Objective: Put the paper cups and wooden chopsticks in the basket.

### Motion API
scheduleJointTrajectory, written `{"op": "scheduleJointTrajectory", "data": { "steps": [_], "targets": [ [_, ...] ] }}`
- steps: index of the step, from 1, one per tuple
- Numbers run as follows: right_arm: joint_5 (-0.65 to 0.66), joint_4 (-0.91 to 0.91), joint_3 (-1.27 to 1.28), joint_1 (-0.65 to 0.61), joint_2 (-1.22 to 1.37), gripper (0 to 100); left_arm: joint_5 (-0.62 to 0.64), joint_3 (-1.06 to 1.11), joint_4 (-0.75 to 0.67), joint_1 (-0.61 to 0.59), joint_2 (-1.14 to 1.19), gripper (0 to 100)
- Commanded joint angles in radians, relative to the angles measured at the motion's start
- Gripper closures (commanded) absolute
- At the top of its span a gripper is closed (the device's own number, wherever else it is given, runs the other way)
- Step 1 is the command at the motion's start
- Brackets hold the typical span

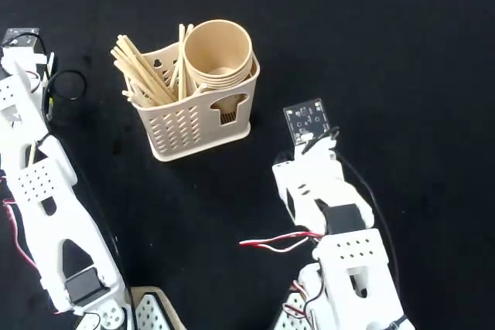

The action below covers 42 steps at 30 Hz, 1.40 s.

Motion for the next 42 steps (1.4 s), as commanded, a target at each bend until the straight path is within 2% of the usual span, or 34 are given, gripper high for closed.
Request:
{"op": "scheduleJointTrajectory", "data": {
  "steps": [1,7,11,17,28,31,35,39,42],
  "targets": [
    [0.008,-0.018,-0.007,-0.006,-0.013,98.4,0.089,-0.073,0.011,-0.010,-0.086,97],
    [0.008,-0.055,0.002,-0.005,-0.013,98.4,0.238,-0.073,0.012,-0.025,-0.292,97],
    [0.061,-0.092,0.025,0.006,-0.013,98.5,0.350,0.068,0.012,-0.031,-0.491,97],
    [0.074,-0.086,0.025,0.006,-0.013,98.5,0.365,0.475,0.006,0.033,-0.763,97],
    [0.074,-0.084,0.025,0.006,-0.013,98.6,0.414,0.894,-0.032,0.096,-1.307,97],
    [0.074,-0.081,0.025,0.006,-0.013,98.6,0.414,1.115,-0.141,0.119,-1.484,97],
    [0.074,-0.054,0.021,0.002,-0.013,98.6,0.440,1.471,-0.358,0.142,-1.732,97],
    [0.074,-0.054,0.021,0.002,-0.013,98.6,0.500,1.804,-0.700,0.147,-2.038,97],
    [0.074,-0.055,0.021,0.002,-0.013,98.6,0.500,2.017,-0.953,0.166,-2.274,97]
  ]
}}
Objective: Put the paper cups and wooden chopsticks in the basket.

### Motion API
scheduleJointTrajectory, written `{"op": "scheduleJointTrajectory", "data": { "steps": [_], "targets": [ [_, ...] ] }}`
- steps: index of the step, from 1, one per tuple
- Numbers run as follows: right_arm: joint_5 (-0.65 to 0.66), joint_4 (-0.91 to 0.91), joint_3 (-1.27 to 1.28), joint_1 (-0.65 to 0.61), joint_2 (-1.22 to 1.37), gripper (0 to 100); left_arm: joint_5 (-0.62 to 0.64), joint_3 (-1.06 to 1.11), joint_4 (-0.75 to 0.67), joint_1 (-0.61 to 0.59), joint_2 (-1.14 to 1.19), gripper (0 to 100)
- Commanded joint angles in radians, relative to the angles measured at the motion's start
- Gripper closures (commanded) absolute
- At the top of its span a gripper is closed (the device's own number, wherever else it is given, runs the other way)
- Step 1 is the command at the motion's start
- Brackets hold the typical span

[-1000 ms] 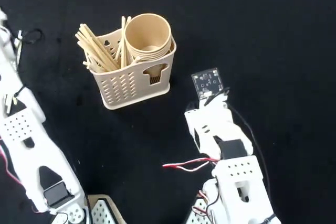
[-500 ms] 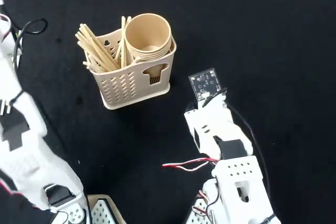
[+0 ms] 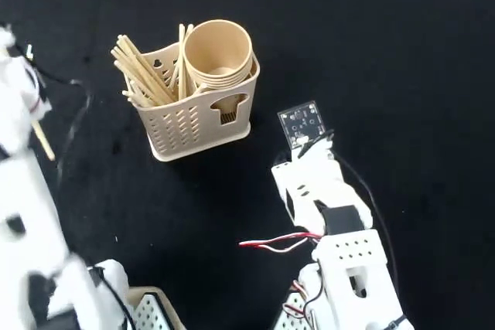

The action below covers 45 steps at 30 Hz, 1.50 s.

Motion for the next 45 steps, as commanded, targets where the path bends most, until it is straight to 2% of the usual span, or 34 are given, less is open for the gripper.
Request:
{"op": "scheduleJointTrajectory", "data": {
  "steps": [1,4,6,10,13,17,21,26,32,39,45],
  "targets": [
    [0.009,0.000,-0.012,0.002,-0.013,98.6,0.014,0.344,-0.422,0.050,-0.393,97],
    [0.009,-0.002,-0.012,0.000,-0.013,98.6,0.020,0.516,-0.647,0.099,-0.545,97],
    [0.009,-0.002,-0.012,0.000,-0.013,98.6,0.020,0.567,-0.738,0.148,-0.611,97],
    [0.006,-0.002,-0.012,0.000,-0.013,98.6,0.028,0.596,-0.804,0.298,-0.669,97],
    [0.006,-0.002,-0.012,0.000,-0.013,98.6,0.094,0.596,-0.847,0.398,-0.675,97],
    [0.006,-0.003,-0.013,0.000,-0.013,98.6,0.195,0.638,-0.951,0.407,-0.647,97],
    [0.008,-0.003,-0.013,0.000,-0.013,98.6,0.212,0.719,-1.071,0.406,-0.559,97],
    [0.008,-0.003,-0.013,0.000,-0.013,98.6,0.213,0.796,-1.085,0.410,-0.451,97],
    [0.008,-0.003,-0.013,0.000,-0.015,98.6,0.213,0.872,-1.203,0.420,-0.387,97],
    [0.006,-0.003,-0.013,0.000,-0.015,98.6,0.213,0.888,-1.149,0.423,-0.387,97],
    [0.006,-0.003,-0.013,0.000,-0.015,98.6,0.206,0.888,-1.039,0.499,-0.388,95]
  ]
}}
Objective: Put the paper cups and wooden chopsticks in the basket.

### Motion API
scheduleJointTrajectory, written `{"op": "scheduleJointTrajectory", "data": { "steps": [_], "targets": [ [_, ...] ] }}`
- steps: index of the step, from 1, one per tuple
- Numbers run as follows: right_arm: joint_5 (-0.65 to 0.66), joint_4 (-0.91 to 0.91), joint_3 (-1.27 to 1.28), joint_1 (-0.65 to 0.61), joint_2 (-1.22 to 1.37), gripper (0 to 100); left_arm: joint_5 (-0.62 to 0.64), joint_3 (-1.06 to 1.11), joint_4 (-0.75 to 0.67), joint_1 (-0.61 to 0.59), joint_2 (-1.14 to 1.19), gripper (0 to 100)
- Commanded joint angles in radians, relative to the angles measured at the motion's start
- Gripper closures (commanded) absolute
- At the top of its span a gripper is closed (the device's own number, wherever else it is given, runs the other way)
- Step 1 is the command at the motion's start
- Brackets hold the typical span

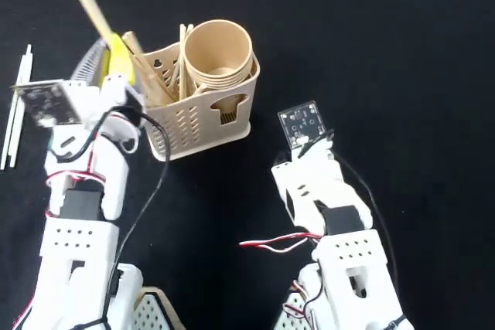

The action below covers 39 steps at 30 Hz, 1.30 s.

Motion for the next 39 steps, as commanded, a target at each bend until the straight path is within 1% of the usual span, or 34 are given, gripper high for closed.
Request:
{"op": "scheduleJointTrajectory", "data": {
  "steps": [1,3,4,10,13,16,21,24,25,27,29,31,35,36,39],
  "targets": [
    [0.006,-0.003,-0.013,0.000,-0.015,98.6,0.008,-0.016,0.072,0.056,0.000,92],
    [0.008,-0.003,-0.013,0.000,-0.015,98.6,0.011,-0.015,0.095,0.048,0.000,86],
    [0.006,-0.003,-0.013,0.000,-0.015,98.6,0.011,-0.016,0.114,0.041,0.000,85],
    [0.005,-0.003,-0.013,0.000,-0.015,98.6,0.012,-0.018,0.137,0.007,-0.002,85],
    [0.005,-0.003,-0.013,0.000,-0.015,98.6,0.077,-0.025,0.141,-0.024,-0.025,85],
    [0.005,-0.003,-0.013,0.000,-0.015,98.6,0.129,-0.019,0.147,-0.079,-0.094,85],
    [0.005,-0.003,-0.013,0.000,-0.015,98.6,0.164,-0.065,0.338,-0.183,-0.292,85],
    [0.005,-0.003,-0.012,0.000,-0.015,98.6,0.158,-0.139,0.482,-0.309,-0.408,85],
    [0.005,-0.003,-0.012,0.000,-0.015,98.5,0.135,-0.180,0.545,-0.364,-0.417,84],
    [0.005,-0.005,-0.012,0.000,-0.015,98.5,0.031,-0.280,0.698,-0.452,-0.382,84],
    [0.005,-0.005,-0.012,0.000,-0.015,98.5,-0.052,-0.369,0.842,-0.506,-0.285,84],
    [0.005,-0.005,-0.010,0.000,-0.015,98.5,-0.160,-0.440,0.945,-0.533,-0.157,84],
    [0.005,-0.005,-0.010,0.000,-0.015,98.5,-0.371,-0.553,1.034,-0.564,0.135,85],
    [0.005,-0.005,-0.010,0.000,-0.015,98.5,-0.402,-0.585,1.051,-0.591,0.210,85],
    [0.005,-0.005,-0.010,0.000,-0.015,98.5,-0.443,-0.684,1.068,-0.668,0.428,85]
  ]
}}
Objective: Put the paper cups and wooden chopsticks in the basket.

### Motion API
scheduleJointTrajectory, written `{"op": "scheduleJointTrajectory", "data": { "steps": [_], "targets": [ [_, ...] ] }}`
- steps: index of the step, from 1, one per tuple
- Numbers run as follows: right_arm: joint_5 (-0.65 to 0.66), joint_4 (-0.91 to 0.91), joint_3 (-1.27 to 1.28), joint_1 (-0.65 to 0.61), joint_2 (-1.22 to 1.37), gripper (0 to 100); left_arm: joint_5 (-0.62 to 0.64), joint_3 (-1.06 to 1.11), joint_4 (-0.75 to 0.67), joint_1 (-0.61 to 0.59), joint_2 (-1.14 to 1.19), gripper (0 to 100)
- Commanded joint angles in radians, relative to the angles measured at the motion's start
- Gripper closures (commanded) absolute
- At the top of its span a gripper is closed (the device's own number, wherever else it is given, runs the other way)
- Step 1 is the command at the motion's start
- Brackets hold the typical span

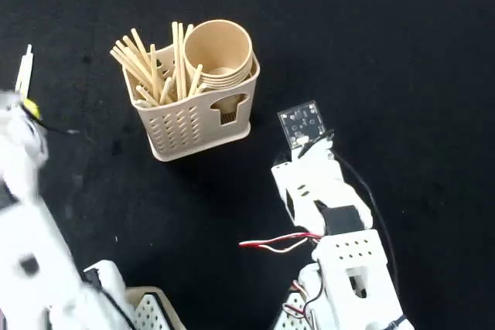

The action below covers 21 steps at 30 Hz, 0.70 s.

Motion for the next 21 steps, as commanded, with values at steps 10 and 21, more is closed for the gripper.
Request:
{"op": "scheduleJointTrajectory", "data": {
  "steps": [10,21],
  "targets": [
    [0.003,-0.005,-0.010,0.000,-0.015,98.5,-0.252,-0.509,0.025,-0.153,0.959,85],
    [0.003,-0.005,-0.010,0.000,-0.015,98.5,-0.252,-1.096,0.144,-0.125,1.534,84]
  ]
}}
